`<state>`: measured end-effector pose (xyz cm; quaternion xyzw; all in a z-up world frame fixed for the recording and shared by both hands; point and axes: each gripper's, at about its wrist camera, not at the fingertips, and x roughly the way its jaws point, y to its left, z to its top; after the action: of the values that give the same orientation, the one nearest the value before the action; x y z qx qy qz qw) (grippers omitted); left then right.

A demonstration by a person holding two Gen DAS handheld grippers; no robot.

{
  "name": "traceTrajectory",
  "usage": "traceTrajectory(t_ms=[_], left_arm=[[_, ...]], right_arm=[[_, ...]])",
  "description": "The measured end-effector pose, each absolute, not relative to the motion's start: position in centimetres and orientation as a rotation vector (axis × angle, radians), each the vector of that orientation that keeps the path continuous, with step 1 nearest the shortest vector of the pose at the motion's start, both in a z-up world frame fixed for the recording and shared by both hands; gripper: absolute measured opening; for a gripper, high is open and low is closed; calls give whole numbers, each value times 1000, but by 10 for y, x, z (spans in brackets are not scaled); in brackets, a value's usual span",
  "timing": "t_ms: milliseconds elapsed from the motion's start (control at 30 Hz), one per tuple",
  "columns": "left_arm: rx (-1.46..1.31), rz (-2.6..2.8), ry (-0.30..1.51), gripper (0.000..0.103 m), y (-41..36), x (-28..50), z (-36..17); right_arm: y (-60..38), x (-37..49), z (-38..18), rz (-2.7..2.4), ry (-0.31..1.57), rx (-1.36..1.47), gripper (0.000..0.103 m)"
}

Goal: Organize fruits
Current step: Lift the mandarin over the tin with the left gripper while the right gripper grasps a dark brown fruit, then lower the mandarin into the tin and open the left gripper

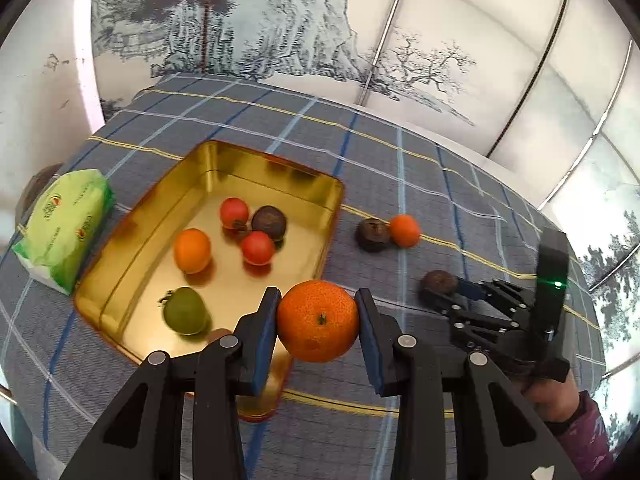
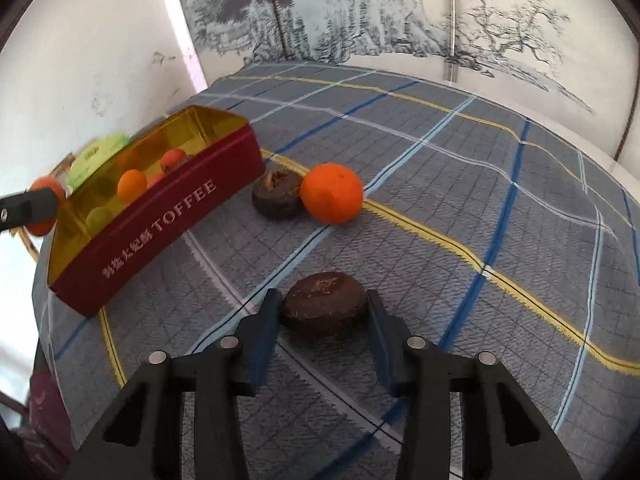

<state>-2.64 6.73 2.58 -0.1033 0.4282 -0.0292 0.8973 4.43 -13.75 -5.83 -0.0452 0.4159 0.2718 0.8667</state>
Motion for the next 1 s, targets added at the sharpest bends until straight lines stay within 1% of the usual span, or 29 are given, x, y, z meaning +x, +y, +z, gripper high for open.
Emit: traceTrajectory(t_ms=[267,500,1000], left_arm=[[-117,10,877,34,86,-19,18],[-48,39,876,34,95,-7,10],[35,63,879,34,111,21,2]], right_arm=[[-158,33,-57,505,834,-51,42],[-186,44,-61,472,867,86,42],[-182,45,-61,456,867,65,42]])
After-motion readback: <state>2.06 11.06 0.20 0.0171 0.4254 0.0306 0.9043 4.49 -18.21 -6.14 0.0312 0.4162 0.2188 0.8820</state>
